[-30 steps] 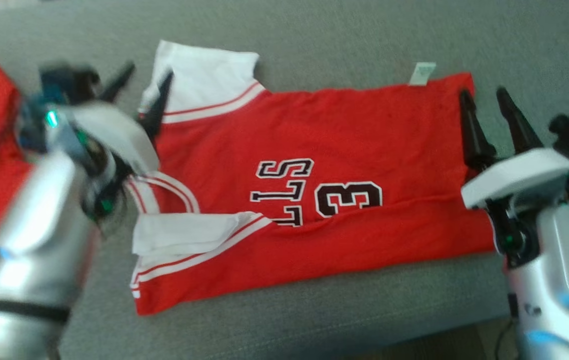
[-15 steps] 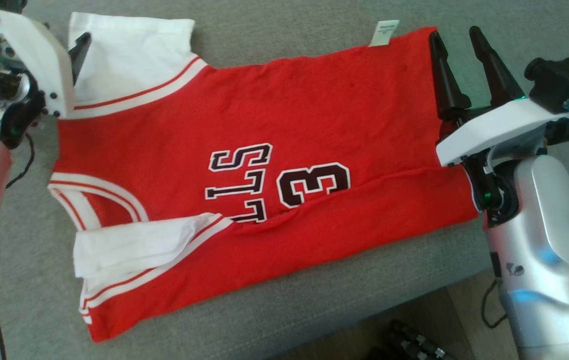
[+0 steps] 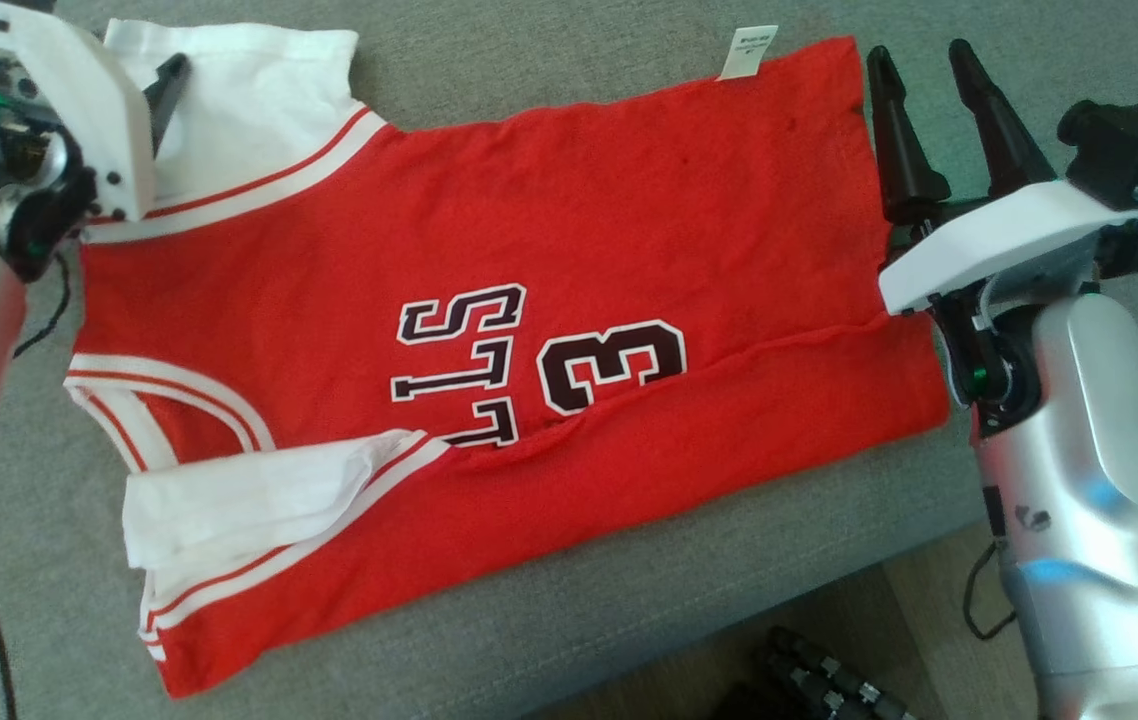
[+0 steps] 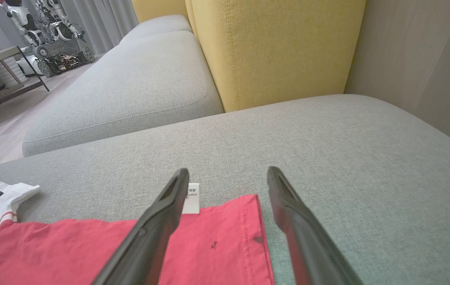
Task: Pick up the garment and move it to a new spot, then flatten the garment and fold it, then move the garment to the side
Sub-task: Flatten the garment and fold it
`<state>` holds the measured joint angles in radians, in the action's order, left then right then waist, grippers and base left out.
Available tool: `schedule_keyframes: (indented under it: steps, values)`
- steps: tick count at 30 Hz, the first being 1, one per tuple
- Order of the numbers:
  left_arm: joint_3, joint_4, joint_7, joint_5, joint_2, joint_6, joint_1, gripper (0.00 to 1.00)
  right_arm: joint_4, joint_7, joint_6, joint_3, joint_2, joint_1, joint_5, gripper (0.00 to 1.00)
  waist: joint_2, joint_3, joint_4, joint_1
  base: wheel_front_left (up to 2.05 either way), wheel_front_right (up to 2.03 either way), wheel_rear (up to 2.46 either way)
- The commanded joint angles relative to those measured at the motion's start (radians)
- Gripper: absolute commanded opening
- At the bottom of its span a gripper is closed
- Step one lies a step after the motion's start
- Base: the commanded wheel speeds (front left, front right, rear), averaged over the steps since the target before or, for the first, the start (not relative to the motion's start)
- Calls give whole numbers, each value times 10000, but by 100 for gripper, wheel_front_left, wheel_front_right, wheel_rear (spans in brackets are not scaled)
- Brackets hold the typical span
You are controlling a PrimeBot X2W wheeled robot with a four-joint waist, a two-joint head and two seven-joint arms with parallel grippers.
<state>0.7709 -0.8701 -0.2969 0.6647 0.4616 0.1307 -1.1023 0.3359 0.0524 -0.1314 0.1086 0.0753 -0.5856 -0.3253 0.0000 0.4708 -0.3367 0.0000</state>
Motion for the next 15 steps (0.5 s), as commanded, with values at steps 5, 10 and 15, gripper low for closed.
schedule_keyframes:
  steps: [5,10,15]
  values:
    - [313,504,-107,955,339,-1,-539,0,-254,-20,7,-347,91,-509,174,100,0,4,207,0,0,0,0]
    - [236,496,664,1277,287,-1,-773,0,-141,184,7,-625,225,-606,241,100,0,-114,505,0,0,0,0]
    - [269,787,1834,1514,186,-1,-734,0,429,966,7,-709,681,-849,116,100,0,-423,1069,0,0,0,0]
